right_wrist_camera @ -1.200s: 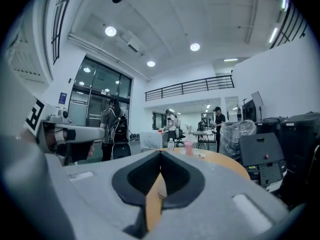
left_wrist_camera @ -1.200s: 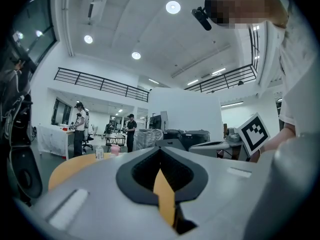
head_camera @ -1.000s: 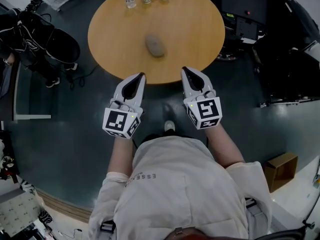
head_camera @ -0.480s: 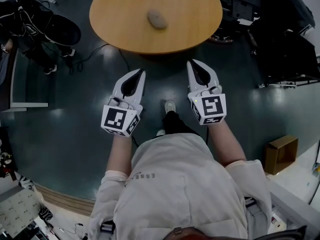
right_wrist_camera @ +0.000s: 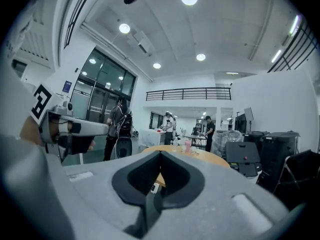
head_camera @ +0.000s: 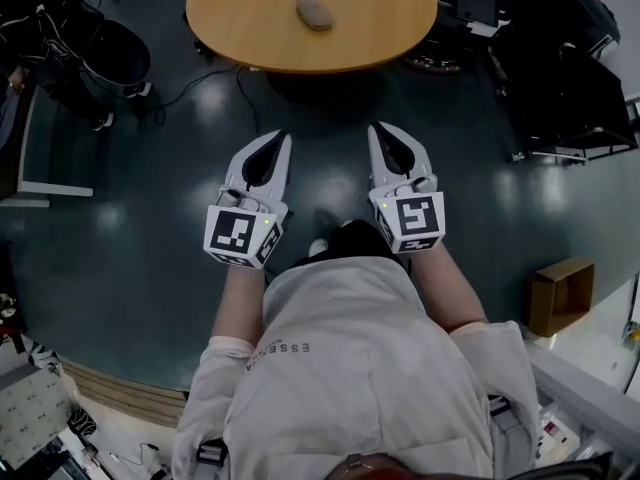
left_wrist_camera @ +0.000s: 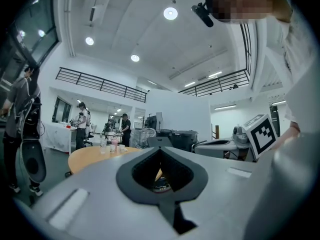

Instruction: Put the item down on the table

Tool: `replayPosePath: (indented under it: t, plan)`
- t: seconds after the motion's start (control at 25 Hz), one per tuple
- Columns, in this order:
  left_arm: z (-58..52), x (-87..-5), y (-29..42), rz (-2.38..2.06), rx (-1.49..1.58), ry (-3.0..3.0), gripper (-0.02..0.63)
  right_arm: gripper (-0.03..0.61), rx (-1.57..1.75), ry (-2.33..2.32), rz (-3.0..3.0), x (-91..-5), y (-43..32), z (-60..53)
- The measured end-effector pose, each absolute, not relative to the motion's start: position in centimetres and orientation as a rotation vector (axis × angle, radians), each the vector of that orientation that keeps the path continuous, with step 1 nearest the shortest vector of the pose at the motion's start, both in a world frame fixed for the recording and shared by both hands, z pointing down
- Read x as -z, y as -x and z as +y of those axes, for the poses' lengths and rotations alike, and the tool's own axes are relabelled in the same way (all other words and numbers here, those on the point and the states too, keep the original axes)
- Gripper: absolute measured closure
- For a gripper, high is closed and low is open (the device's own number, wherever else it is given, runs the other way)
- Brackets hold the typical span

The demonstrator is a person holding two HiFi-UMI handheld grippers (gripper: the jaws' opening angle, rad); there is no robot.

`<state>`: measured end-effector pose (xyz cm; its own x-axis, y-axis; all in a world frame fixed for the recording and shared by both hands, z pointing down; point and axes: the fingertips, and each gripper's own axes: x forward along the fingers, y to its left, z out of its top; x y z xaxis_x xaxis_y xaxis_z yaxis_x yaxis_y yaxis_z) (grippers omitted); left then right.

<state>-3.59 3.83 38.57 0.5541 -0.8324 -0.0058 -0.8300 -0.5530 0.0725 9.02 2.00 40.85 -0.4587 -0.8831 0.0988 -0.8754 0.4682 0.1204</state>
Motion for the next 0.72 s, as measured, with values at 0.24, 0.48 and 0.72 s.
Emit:
replayPosePath:
  t: [0.24,0.48,0.72]
  plan:
    - [8.5,-35.9,4.4,-1.500,0.046,-2.726,0.597,0.588,0.071,-1.512,-2.619,-38.1,-7.3,6.8]
    - [9.8,-34.9,1.9,-1.540,0.050,-2.727,0.597,0.589,0.104,-1.452,-2.641,-36.9,-8.8,8.2]
    - [11.4,-34.1,0.5,-1.558,0.089,-2.776,0.597,0.589,0.117,-1.438,-2.667,-36.5,-9.6,9.1]
